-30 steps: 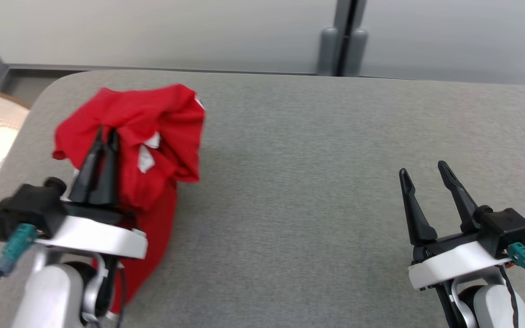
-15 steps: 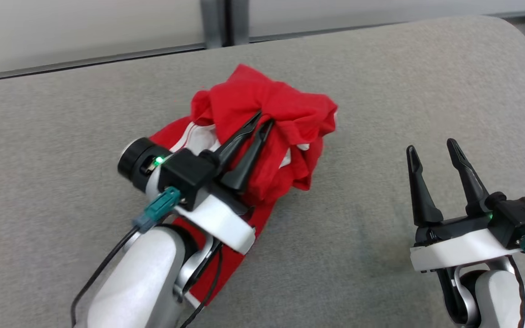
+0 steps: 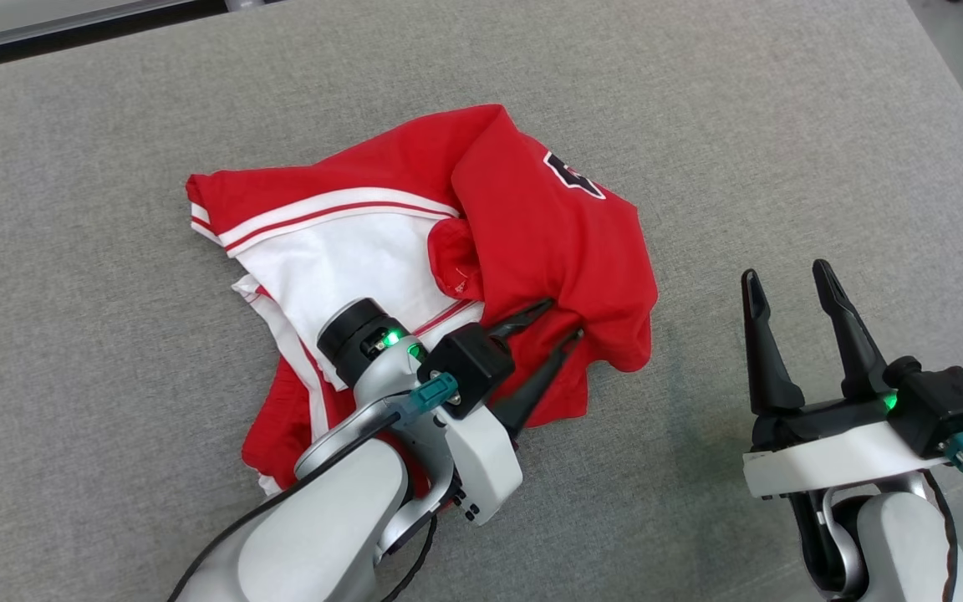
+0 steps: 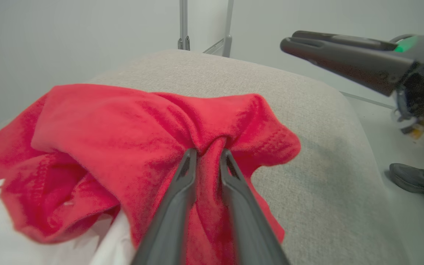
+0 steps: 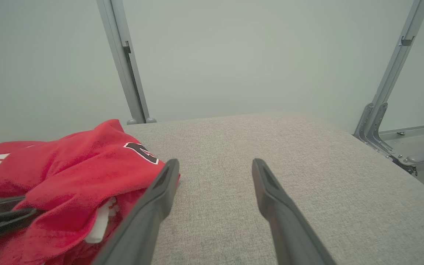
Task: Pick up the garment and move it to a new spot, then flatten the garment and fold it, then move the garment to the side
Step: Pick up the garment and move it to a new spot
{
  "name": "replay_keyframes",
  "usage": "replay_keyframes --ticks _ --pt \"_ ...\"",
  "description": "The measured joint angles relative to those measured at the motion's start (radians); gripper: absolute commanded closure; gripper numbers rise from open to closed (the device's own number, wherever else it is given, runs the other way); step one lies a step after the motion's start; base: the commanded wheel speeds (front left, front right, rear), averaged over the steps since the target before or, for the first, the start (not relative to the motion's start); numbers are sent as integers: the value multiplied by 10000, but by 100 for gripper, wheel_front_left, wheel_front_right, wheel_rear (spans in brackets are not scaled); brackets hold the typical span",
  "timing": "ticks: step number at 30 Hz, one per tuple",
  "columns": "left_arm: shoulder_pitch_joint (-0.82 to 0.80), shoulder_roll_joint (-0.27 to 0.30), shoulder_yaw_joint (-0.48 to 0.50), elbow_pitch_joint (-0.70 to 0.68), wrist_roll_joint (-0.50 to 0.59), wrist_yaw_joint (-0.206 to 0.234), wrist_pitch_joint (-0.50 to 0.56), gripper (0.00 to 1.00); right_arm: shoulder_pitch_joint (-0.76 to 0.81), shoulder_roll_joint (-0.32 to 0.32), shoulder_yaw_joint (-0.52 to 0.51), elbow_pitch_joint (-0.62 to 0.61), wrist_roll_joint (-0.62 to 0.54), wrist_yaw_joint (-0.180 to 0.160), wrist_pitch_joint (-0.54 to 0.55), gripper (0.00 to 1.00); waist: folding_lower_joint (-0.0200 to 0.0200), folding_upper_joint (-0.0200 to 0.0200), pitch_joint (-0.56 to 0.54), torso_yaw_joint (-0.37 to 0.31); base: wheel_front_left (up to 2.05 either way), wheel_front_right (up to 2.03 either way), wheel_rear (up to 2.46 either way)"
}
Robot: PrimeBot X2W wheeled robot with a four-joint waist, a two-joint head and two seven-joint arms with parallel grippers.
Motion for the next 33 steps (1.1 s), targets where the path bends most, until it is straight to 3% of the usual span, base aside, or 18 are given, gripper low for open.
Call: replay_keyframes --ticks 7,12,17,20,28,33 --pt "308 92 330 -107 -428 222 -1237 0 -26 8 -52 138 -226 0 36 0 0 0 -558 669 0 0 0" --pt "826 274 1164 -426 -823 897 -1992 0 57 12 -90 19 -518 0 345 0 0 0 -1092 1334 0 0 0" --pt "1396 606 2481 -504 -1283 1864 -2468 0 241 -17 -167 -268 -644 0 673 0 0 0 -1552 2032 0 0 0" --pt "1771 834 3204 -477 -1597 2174 -2638 0 354 -77 -240 -399 -665 0 863 0 0 0 -1793 2418 0 0 0" --pt "2939 1402 4844 -412 -2357 2406 -2763 0 757 -213 -391 -593 -704 0 1185 0 0 0 -2355 3223 0 0 0" --pt "3728 1651 5154 -564 -2397 2351 -2778 0 1213 -290 -472 -610 -681 0 1348 0 0 0 -2781 3476 0 0 0"
